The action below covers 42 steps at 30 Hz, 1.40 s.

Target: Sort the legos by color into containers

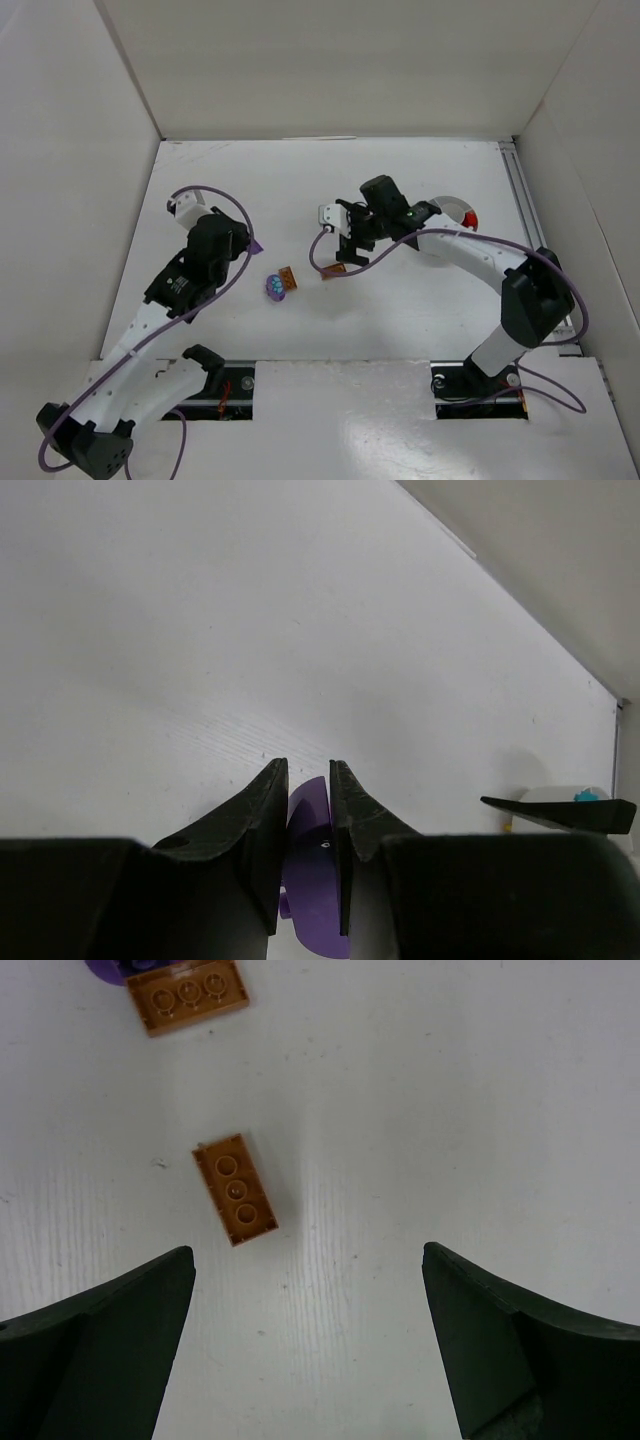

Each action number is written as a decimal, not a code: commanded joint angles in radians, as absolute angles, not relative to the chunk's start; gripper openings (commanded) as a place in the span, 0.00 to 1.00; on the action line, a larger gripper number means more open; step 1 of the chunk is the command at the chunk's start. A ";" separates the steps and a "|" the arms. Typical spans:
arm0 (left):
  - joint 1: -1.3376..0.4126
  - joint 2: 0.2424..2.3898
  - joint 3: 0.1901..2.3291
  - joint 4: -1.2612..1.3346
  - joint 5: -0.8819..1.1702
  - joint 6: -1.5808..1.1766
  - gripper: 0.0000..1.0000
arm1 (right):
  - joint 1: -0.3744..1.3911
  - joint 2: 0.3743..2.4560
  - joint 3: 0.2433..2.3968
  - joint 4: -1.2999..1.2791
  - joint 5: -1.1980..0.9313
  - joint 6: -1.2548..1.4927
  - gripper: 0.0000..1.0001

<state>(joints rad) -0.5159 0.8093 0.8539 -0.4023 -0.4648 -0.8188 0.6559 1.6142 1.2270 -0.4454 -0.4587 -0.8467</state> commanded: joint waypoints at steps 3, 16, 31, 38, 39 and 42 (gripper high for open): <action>-0.520 0.735 0.914 -0.438 -0.546 -0.793 0.00 | 0.708 1.600 1.253 -0.350 -0.398 -0.746 1.00; -0.520 0.635 1.002 -0.776 -0.762 -1.083 0.00 | 1.087 1.795 1.330 -0.135 -0.075 -0.258 1.00; -0.520 0.554 0.973 -0.841 -0.790 -1.127 0.00 | 1.152 1.985 1.408 -0.061 0.143 -0.055 0.95; -0.520 0.545 0.963 -0.841 -0.790 -1.137 0.00 | 1.161 2.048 1.443 -0.061 0.124 -0.055 0.86; -0.520 0.545 0.963 -0.841 -0.790 -1.137 0.00 | 1.170 2.048 1.443 -0.061 0.115 -0.064 0.83; -0.520 0.535 0.963 -0.841 -0.790 -1.137 0.00 | 1.170 2.072 1.463 -0.061 0.106 -0.064 0.77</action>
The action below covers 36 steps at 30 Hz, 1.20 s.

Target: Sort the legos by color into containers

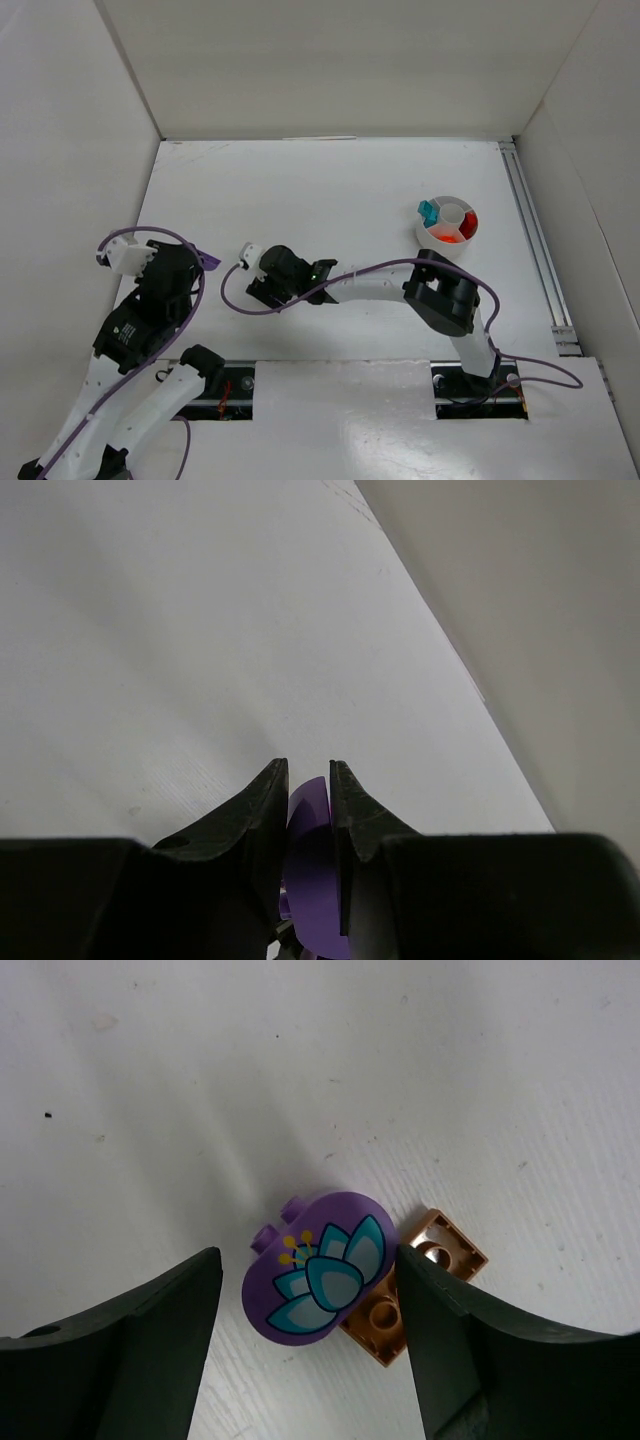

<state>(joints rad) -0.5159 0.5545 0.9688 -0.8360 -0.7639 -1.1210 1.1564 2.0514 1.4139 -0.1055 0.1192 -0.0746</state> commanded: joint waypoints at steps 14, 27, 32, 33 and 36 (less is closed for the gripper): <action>-0.520 0.526 0.944 -0.841 -0.790 -1.146 0.00 | 1.170 1.993 1.427 -0.089 0.156 -0.086 0.24; -0.520 0.647 0.805 -0.658 -0.681 -1.104 0.00 | 0.875 1.467 1.072 -0.078 0.164 -0.253 0.14; -0.511 0.709 0.772 -0.614 -0.652 -1.086 0.00 | 0.503 1.244 0.980 -0.133 0.034 -0.417 0.15; -0.511 0.709 0.772 -0.601 -0.652 -1.086 0.00 | 0.442 1.229 0.980 -0.149 0.000 -0.499 0.15; -0.502 0.735 0.761 -0.569 -0.629 -1.063 0.00 | 0.248 1.279 1.053 -0.227 -0.148 -0.662 0.15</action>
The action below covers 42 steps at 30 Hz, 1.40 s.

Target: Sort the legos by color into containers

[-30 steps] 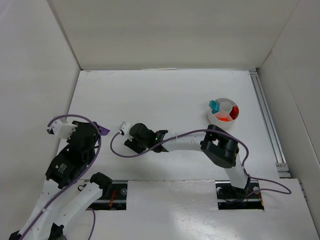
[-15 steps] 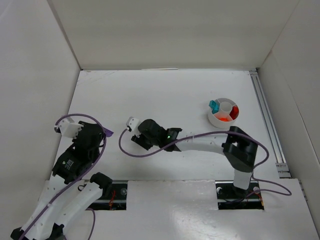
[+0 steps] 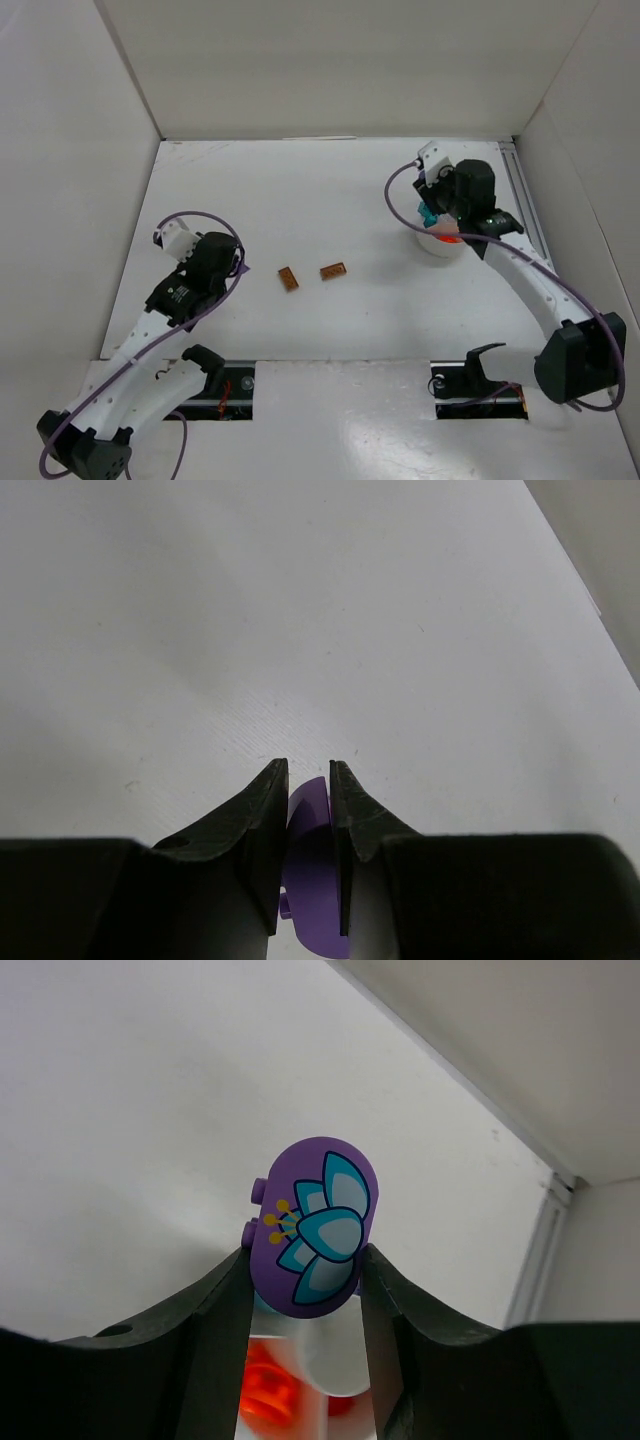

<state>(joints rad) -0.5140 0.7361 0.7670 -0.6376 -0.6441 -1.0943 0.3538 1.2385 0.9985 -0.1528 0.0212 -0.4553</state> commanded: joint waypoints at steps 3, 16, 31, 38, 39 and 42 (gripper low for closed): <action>-0.492 0.755 0.749 -0.536 -0.614 -1.039 0.00 | 0.139 1.357 1.115 -0.253 -0.265 -0.730 0.13; -0.474 0.755 0.749 -0.512 -0.623 -0.991 0.00 | -0.049 1.529 1.223 -0.308 -0.514 -0.949 0.10; -0.474 0.778 0.758 -0.523 -0.614 -0.991 0.00 | -0.077 1.519 1.170 -0.310 -0.514 -0.930 0.28; -0.474 0.778 0.776 -0.541 -0.614 -0.982 0.00 | -0.086 1.509 1.143 -0.321 -0.502 -0.920 0.39; -0.474 0.769 0.776 -0.541 -0.614 -0.982 0.00 | -0.086 1.499 1.143 -0.321 -0.502 -0.920 0.41; -0.474 0.769 0.785 -0.551 -0.623 -0.971 0.00 | -0.086 1.474 1.132 -0.321 -0.489 -0.911 0.46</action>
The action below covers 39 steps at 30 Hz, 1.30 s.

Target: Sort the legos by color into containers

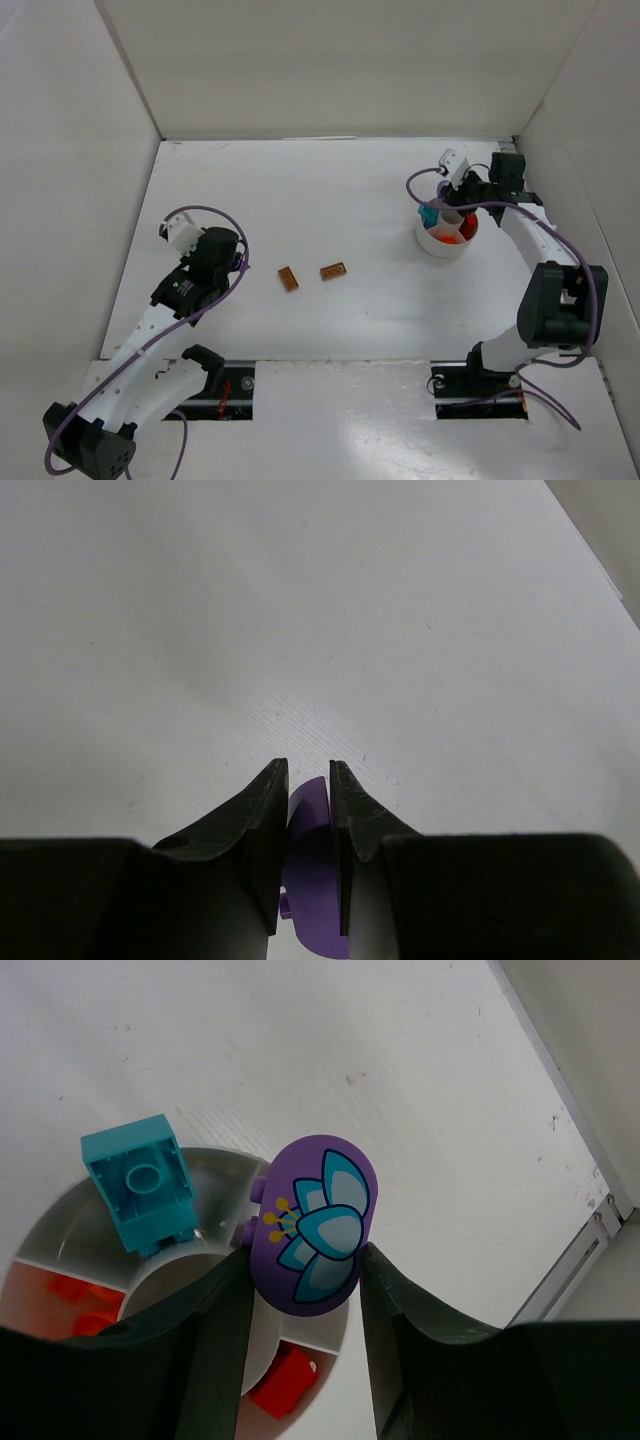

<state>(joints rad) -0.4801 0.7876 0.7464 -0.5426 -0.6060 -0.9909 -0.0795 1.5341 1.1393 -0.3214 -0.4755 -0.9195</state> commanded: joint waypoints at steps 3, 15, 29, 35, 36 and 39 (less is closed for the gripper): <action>-0.474 0.769 0.785 -0.540 -0.623 -0.971 0.00 | -0.086 1.462 1.132 -0.331 -0.489 -0.911 0.50; -0.474 0.787 0.785 -0.522 -0.612 -0.962 0.00 | -0.086 1.424 1.132 -0.351 -0.499 -0.911 0.60; -0.474 1.058 0.934 -0.088 -0.315 -0.658 0.00 | -0.114 1.188 1.121 -0.373 -0.209 -0.698 1.00; -0.531 1.356 1.211 0.094 -0.154 -0.480 0.00 | -0.123 0.942 1.036 -0.376 0.022 -0.583 1.00; -0.546 1.447 1.259 0.094 -0.129 -0.465 0.00 | -0.123 0.925 1.016 -0.353 -0.082 -0.607 1.00; -0.586 1.581 1.442 0.026 -0.100 -0.453 0.00 | -0.123 0.942 1.005 -0.313 -0.359 -0.742 1.00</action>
